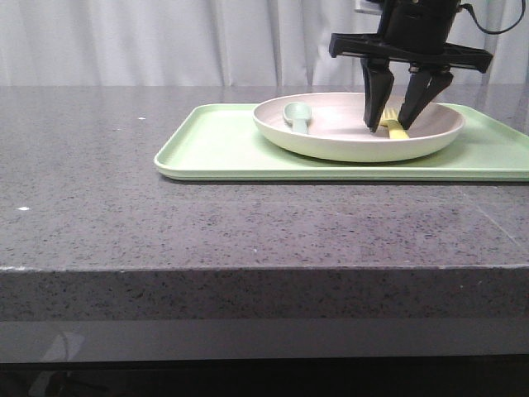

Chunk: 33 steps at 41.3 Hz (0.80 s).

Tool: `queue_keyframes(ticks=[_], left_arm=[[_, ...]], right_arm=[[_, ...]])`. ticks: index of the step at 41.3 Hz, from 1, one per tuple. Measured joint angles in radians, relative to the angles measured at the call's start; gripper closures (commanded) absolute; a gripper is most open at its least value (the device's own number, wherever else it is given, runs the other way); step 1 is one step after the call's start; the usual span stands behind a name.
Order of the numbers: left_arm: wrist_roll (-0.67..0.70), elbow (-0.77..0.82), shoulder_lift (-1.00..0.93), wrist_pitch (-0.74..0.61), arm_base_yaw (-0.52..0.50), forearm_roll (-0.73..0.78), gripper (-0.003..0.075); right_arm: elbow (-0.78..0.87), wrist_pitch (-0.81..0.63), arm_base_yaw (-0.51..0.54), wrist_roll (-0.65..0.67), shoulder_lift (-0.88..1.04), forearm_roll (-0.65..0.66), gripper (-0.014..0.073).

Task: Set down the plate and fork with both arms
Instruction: 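Lower the right gripper onto the yellow fork and grasp its handle, then lift the yellow fork out of the plate with the right gripper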

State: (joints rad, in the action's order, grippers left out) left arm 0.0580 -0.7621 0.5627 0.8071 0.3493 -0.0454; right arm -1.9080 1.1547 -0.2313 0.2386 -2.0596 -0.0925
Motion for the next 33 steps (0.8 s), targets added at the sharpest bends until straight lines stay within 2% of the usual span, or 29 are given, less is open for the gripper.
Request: queue_keyframes(ticks=[22, 24, 33], left_arm=[[0.000, 0.000, 0.000, 0.000, 0.000, 0.000, 0.0436], [0.000, 0.000, 0.000, 0.000, 0.000, 0.000, 0.0436], [0.000, 0.000, 0.000, 0.000, 0.000, 0.000, 0.0436]], right_arm=[[-0.005, 0.014, 0.002, 0.000, -0.017, 0.013, 0.0258], [-0.007, 0.017, 0.002, 0.000, -0.018, 0.013, 0.0279], [-0.009, 0.018, 0.002, 0.001, -0.019, 0.002, 0.0477]])
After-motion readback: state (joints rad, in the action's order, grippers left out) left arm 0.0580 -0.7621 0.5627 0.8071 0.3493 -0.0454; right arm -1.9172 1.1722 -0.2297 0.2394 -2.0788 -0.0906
